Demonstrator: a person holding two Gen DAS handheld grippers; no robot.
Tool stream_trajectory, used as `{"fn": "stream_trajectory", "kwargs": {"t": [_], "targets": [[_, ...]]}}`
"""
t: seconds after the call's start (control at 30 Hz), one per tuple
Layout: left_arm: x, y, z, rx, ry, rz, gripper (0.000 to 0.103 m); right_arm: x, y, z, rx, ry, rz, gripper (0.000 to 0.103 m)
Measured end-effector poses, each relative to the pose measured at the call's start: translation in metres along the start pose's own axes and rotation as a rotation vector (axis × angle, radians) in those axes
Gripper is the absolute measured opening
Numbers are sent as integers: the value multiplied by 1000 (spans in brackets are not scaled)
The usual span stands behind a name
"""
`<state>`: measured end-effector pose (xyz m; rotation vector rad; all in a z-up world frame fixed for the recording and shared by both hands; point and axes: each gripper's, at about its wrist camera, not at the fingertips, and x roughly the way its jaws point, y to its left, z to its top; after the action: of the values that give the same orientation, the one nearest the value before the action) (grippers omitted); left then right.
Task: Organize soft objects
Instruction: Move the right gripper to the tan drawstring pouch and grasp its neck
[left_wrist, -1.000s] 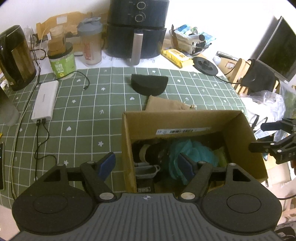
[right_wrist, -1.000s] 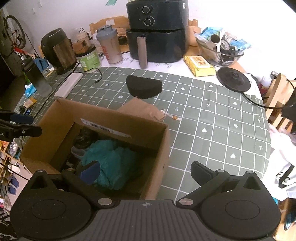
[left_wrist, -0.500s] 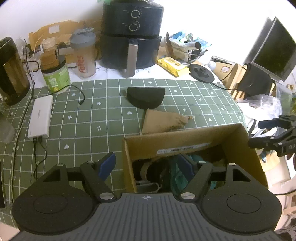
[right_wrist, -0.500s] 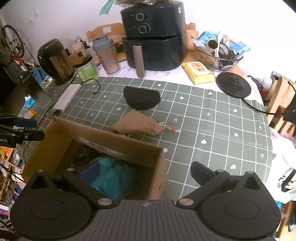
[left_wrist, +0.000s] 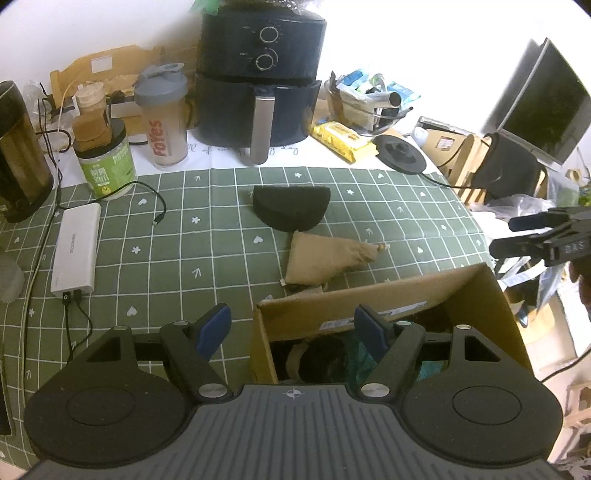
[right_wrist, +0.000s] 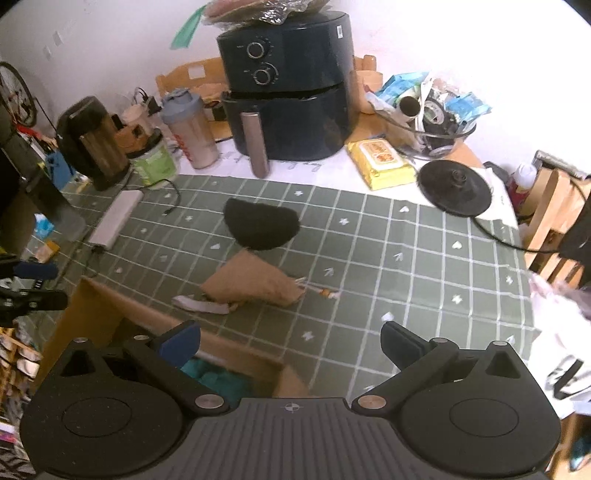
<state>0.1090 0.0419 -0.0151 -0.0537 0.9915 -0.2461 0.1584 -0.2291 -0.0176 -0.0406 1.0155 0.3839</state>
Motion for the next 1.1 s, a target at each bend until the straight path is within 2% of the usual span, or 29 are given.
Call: {"fn": "stream_trajectory", "kwargs": {"t": [0.13,0.3,0.73,1.1], "targets": [[2,4,3,-3,-1,-3,73,8,-4,10,-28,-1,-17,103],[5,9,5,-10,5,-5,73,21,-9,22,-42,8,3,103],[11,24,10,-38,16,1,73,76,-12,57,-174,83,130,103],[12,35,9,-93,18,16,73,140,8,73,-335,169,249,102]]}}
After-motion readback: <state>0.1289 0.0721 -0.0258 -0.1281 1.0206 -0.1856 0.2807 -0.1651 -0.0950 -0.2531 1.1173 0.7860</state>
